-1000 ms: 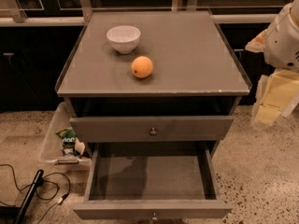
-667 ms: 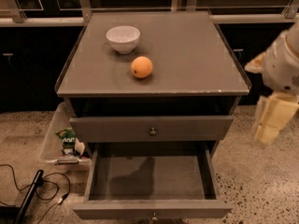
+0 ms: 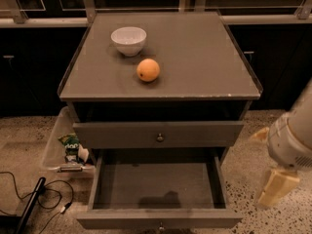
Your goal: Close middle drawer
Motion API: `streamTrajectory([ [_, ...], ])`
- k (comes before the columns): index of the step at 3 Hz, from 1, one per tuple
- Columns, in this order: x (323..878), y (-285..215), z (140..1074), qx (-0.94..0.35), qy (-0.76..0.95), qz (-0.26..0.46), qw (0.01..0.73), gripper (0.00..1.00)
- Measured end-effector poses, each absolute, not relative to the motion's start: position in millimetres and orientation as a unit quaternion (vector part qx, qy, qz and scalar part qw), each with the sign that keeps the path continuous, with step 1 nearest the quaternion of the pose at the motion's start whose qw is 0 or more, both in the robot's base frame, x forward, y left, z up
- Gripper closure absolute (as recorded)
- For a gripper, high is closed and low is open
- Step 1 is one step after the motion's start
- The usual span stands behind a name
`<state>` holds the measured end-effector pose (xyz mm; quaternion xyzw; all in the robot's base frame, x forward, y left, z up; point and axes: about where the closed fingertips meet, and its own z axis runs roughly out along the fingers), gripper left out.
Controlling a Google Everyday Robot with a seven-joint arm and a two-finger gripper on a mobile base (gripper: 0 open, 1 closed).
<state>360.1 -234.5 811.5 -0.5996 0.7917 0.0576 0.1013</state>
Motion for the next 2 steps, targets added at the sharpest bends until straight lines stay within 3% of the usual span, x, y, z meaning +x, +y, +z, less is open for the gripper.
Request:
streamTrajectory([
  [2,318,-233,745,-0.611,0.784,0.08,0.073,0.65],
])
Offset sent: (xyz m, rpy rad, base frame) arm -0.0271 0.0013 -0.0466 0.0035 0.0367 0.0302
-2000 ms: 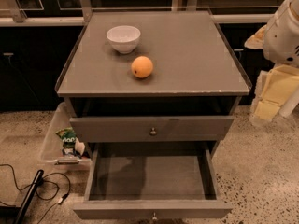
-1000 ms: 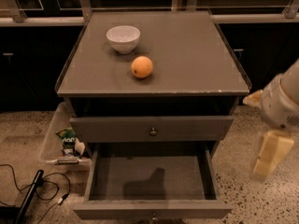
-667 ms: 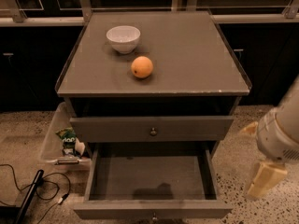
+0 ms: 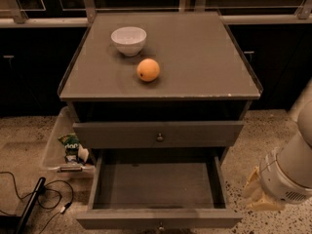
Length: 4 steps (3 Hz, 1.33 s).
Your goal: Close middle drawer
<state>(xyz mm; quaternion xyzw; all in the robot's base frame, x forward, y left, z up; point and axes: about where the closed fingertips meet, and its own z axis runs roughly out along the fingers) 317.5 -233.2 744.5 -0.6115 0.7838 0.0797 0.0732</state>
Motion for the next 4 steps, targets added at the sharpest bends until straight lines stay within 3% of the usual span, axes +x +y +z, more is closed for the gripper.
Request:
streamTrajectory([
  [1,318,-233,745,-0.612,0.784,0.079,0.074,0.88],
  [2,317,-231,707,-0.598,0.791,0.108,0.07,1.0],
  [4,335,-215,571,-0.573,0.796,0.173,0.087,1.0],
])
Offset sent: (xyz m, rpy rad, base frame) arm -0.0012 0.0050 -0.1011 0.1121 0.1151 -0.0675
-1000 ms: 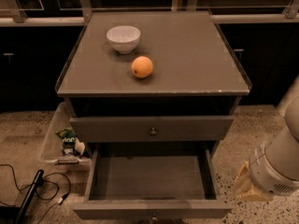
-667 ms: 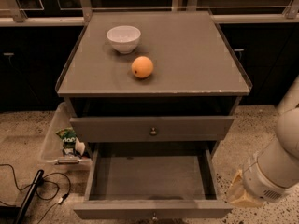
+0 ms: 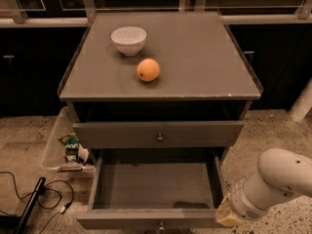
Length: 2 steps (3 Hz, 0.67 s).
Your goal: Close middle drawer
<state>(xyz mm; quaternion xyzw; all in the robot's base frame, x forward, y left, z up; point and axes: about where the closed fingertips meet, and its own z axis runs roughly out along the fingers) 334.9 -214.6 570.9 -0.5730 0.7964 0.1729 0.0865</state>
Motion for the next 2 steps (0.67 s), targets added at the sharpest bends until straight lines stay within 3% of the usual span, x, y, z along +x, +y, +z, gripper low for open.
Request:
streamTrajectory([
  [2,353.2,-214.3,521.8,-0.56,0.799,0.188,0.117,1.0],
])
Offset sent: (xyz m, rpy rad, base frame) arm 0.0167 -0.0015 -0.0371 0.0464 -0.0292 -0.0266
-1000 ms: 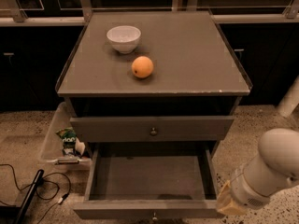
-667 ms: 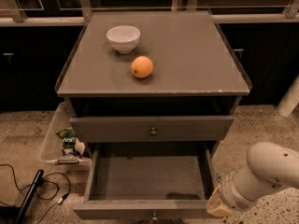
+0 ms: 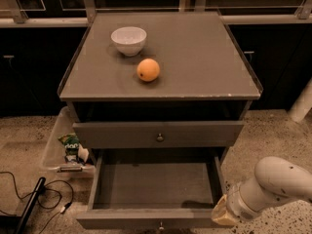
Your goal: Close middle drawer
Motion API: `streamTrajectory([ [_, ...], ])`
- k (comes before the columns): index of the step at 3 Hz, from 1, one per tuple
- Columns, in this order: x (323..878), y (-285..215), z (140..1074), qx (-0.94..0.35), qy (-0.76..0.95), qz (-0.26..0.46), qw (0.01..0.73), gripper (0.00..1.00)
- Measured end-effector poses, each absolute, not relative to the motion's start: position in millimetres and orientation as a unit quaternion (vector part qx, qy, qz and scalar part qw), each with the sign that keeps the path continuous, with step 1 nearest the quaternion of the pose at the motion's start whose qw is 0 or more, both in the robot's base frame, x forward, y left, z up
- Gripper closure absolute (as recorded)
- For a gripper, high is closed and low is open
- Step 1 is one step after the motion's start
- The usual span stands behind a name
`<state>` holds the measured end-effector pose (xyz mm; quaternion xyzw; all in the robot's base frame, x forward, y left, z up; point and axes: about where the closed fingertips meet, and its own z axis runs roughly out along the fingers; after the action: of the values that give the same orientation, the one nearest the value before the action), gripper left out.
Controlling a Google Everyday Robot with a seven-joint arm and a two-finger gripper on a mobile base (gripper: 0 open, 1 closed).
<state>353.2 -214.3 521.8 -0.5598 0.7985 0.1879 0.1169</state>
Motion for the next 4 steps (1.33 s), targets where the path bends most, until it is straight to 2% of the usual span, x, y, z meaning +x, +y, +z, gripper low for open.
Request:
streamTrajectory([
  [2,355,-204,470,-0.541,0.803,0.22,0.116,1.0],
  [4,347,-174,444,-0.564,0.767,0.235,0.193,1.0],
])
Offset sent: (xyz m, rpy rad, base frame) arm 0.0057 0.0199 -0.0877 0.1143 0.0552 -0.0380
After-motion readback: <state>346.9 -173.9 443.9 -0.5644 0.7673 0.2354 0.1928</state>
